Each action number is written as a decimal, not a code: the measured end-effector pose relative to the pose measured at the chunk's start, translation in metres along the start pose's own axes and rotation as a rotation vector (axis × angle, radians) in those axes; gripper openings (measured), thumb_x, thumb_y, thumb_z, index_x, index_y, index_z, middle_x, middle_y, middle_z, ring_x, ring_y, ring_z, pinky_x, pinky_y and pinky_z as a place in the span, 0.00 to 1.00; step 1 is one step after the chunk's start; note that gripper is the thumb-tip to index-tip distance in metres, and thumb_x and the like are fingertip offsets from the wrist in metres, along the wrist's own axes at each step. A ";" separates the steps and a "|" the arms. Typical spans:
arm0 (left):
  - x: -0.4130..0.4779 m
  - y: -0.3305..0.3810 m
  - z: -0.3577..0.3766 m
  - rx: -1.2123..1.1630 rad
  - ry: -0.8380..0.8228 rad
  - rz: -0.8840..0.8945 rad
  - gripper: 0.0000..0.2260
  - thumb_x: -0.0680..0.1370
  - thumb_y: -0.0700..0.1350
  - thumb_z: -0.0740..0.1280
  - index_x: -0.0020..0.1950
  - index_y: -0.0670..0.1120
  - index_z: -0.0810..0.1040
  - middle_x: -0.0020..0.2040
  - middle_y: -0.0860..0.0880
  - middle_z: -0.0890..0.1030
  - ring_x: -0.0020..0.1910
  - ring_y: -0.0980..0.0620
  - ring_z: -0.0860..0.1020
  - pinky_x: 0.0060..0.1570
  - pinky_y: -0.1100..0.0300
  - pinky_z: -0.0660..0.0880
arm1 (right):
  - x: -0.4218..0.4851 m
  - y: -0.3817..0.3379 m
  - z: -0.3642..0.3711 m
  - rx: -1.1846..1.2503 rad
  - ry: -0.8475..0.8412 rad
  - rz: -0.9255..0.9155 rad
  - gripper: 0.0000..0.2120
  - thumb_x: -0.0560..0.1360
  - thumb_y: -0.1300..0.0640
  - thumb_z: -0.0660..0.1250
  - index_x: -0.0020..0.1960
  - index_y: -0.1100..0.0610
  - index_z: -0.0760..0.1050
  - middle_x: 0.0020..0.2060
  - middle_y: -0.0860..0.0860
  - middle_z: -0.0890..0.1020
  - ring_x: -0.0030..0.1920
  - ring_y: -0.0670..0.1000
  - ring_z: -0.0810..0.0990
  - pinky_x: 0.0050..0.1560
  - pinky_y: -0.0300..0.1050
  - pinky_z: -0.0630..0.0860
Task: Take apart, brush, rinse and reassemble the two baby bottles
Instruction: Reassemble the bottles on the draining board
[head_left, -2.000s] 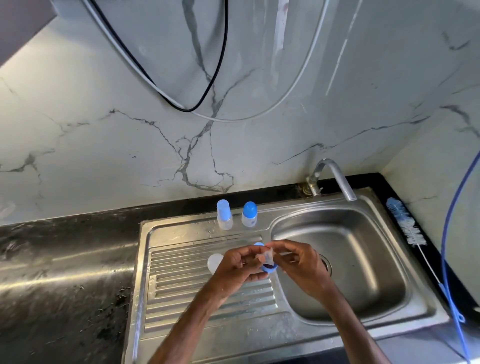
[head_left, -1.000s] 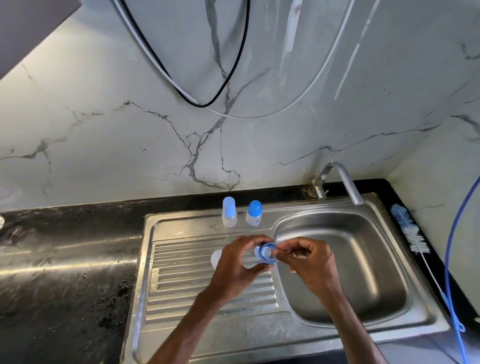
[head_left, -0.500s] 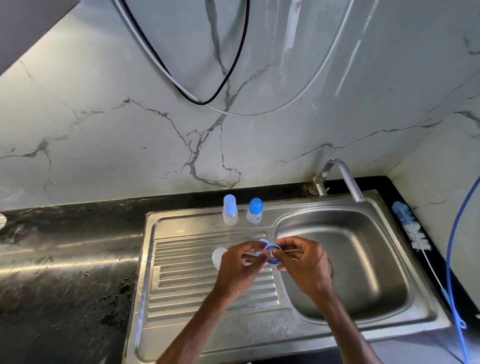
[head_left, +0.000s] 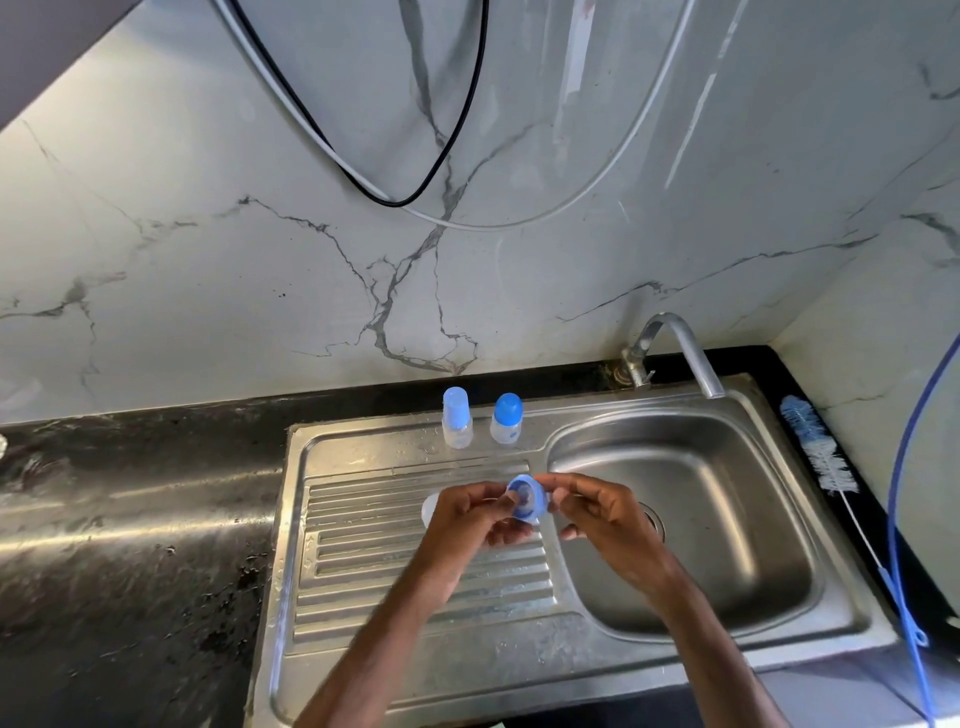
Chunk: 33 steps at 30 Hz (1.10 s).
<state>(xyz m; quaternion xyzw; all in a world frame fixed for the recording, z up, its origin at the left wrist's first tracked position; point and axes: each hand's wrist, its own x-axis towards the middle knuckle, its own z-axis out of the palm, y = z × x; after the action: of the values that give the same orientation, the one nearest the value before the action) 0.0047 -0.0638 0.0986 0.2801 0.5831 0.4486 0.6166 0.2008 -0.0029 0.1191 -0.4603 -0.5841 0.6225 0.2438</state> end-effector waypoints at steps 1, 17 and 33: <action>0.000 0.001 -0.003 -0.075 -0.020 -0.037 0.17 0.75 0.52 0.75 0.57 0.42 0.86 0.49 0.39 0.87 0.47 0.43 0.87 0.47 0.57 0.83 | -0.001 0.000 0.001 0.013 -0.014 -0.005 0.13 0.81 0.67 0.67 0.63 0.58 0.83 0.54 0.53 0.88 0.54 0.57 0.86 0.51 0.56 0.85; -0.013 0.009 0.016 0.437 0.113 0.385 0.27 0.84 0.62 0.54 0.48 0.39 0.77 0.34 0.46 0.78 0.32 0.51 0.76 0.31 0.59 0.73 | -0.015 -0.014 0.037 -0.348 0.198 -0.382 0.11 0.73 0.66 0.79 0.50 0.51 0.89 0.38 0.44 0.86 0.37 0.47 0.84 0.37 0.39 0.80; 0.000 0.011 0.020 0.971 0.285 0.589 0.22 0.50 0.32 0.87 0.36 0.37 0.79 0.30 0.43 0.80 0.26 0.46 0.78 0.26 0.60 0.76 | -0.013 -0.026 0.046 -0.533 0.321 -0.547 0.10 0.73 0.67 0.77 0.49 0.53 0.88 0.34 0.46 0.81 0.31 0.44 0.77 0.30 0.37 0.75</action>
<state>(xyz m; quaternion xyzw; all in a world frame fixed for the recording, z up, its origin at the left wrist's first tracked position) 0.0210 -0.0552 0.1117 0.6178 0.6967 0.3158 0.1822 0.1615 -0.0318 0.1429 -0.4265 -0.7801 0.2821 0.3605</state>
